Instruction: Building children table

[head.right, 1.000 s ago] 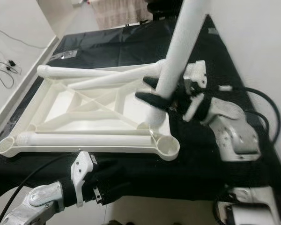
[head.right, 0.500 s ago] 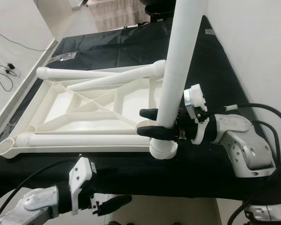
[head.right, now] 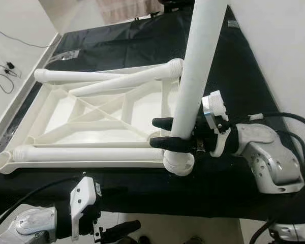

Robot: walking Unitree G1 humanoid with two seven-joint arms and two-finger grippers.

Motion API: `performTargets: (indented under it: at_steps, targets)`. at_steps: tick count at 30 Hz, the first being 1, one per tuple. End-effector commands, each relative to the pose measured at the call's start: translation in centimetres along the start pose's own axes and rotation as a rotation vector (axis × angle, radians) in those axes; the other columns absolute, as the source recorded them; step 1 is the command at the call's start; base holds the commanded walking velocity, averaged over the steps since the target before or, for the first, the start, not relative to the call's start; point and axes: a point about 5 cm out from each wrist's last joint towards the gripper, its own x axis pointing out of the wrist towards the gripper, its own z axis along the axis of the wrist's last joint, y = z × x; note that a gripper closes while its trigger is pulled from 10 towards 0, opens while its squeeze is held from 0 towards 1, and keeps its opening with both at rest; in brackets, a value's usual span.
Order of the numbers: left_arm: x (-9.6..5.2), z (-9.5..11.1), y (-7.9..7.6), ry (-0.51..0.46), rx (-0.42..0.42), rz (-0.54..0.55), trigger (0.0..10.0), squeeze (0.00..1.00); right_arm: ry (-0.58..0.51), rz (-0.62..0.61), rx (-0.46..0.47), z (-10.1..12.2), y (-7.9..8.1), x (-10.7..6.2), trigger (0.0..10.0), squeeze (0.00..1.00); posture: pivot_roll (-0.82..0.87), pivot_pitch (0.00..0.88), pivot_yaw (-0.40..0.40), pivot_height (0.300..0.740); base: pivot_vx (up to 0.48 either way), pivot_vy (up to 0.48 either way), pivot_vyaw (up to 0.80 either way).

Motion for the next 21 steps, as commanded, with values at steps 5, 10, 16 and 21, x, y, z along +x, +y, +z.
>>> performTargets:
  at_steps: [5,10,16,21]
  targets:
    - [-0.6,-0.2,-0.2,0.029,-0.006,0.007,10.0,0.00,0.031,0.015,0.026,-0.3,-0.2,-0.3,10.0,0.00,0.01,0.314,0.208,0.740,0.000,0.000,0.00]
    - [-0.6,-0.1,-0.3,0.026,-0.012,0.012,10.0,0.00,0.049,0.032,0.017,0.0,-0.2,-0.5,10.0,0.00,0.01,0.314,0.206,0.740,0.000,0.000,0.00]
    - [-0.5,-0.1,-0.3,0.021,-0.017,0.017,10.0,0.00,0.078,0.075,-0.025,0.2,0.4,0.0,10.0,0.00,0.01,0.316,0.201,0.740,0.000,0.000,0.00]
    - [-0.3,-0.1,-0.3,0.017,-0.021,0.020,10.0,0.00,0.082,0.066,-0.109,1.2,0.3,0.7,10.0,0.00,0.00,0.316,0.202,0.740,0.000,0.000,0.00]
